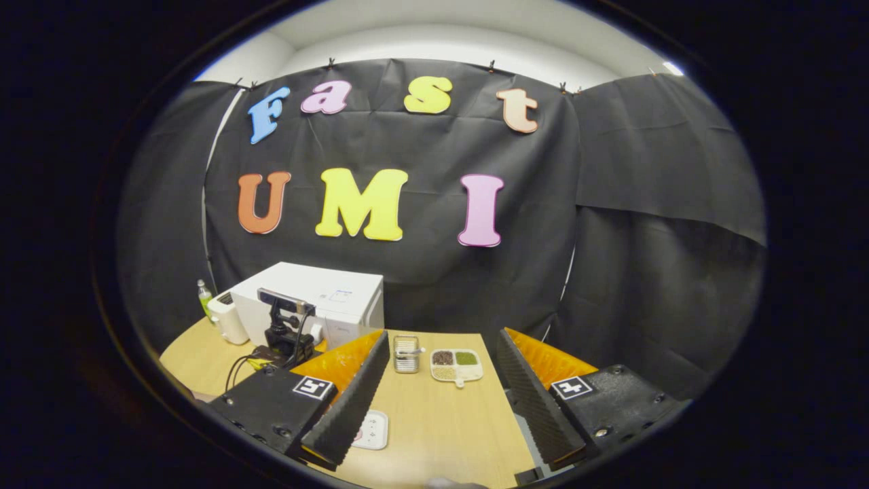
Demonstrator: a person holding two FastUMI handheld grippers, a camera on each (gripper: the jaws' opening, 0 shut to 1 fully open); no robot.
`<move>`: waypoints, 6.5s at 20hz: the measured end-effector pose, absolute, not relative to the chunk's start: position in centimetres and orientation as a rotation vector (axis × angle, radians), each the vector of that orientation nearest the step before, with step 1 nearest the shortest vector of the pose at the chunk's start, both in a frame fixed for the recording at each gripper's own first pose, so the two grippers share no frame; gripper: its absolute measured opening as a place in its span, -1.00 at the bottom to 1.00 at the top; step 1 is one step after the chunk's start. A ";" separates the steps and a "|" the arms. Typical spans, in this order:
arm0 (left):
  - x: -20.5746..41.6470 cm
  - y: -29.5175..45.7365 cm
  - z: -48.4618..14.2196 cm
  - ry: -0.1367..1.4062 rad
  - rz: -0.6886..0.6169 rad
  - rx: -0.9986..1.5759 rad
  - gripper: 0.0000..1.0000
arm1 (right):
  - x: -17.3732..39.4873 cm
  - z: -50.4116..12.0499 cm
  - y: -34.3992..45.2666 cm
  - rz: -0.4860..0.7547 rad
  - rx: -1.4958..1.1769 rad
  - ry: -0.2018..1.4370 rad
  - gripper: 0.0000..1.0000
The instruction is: Open the microwave oven with the left hand, put the food in, and close the microwave oven.
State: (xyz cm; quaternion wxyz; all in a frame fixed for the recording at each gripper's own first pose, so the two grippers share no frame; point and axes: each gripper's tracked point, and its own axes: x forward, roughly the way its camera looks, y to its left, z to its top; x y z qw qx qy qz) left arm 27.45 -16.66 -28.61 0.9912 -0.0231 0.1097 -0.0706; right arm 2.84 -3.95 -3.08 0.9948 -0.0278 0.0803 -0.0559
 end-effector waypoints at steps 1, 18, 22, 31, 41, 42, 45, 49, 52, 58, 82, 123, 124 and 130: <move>27.5 -16.7 -28.7 0.223 -0.145 -0.052 -0.81 | 2.7 -2.9 -4.0 -0.112 -0.057 0.157 1.00; 12.8 -8.8 -29.0 0.245 -0.154 -0.017 -0.82 | 1.0 -3.1 0.2 -0.009 -0.034 0.141 0.89; 10.1 -6.0 -29.3 0.274 -0.095 -0.028 -0.70 | 0.0 -2.9 2.0 0.025 -0.051 0.127 0.89; 8.1 -1.8 -27.3 0.231 -0.035 0.014 0.83 | -1.7 -3.3 3.1 0.035 -0.046 0.115 0.89; 4.1 4.4 -27.3 0.256 0.051 0.090 0.87 | -3.2 -5.3 2.9 0.053 -0.020 0.132 1.00; 3.7 5.4 -27.4 0.262 0.067 0.093 0.87 | -3.2 -5.6 2.9 0.055 -0.015 0.139 1.00; 2.0 8.7 -27.7 0.271 0.120 0.103 0.87 | -2.8 -6.6 3.0 0.058 -0.015 0.153 1.00; 0.1 13.1 -28.1 0.295 0.198 0.107 0.87 | -2.0 -8.6 3.7 0.075 -0.007 0.177 1.00; -1.0 16.3 -28.0 0.305 0.267 0.117 0.87 | -1.2 -10.5 3.7 0.072 0.000 0.206 1.00; -3.1 19.0 -25.1 0.265 0.323 0.119 0.88 | 1.0 -16.5 3.7 0.088 0.004 0.300 1.00; -3.4 5.8 -17.5 0.261 0.310 0.061 0.88 | 9.3 -44.0 5.9 0.352 0.303 1.065 0.01; 0.4 10.3 -15.3 0.183 0.041 0.064 0.88 | 12.6 -30.4 23.0 0.230 0.942 0.774 -0.94; 0.5 10.3 -15.2 0.182 0.042 0.064 0.88 | 13.1 -30.2 23.7 0.216 0.963 0.757 -0.94; 1.1 9.7 -14.7 0.169 0.006 0.069 0.88 | 16.8 -30.3 27.8 0.133 1.028 0.630 -0.93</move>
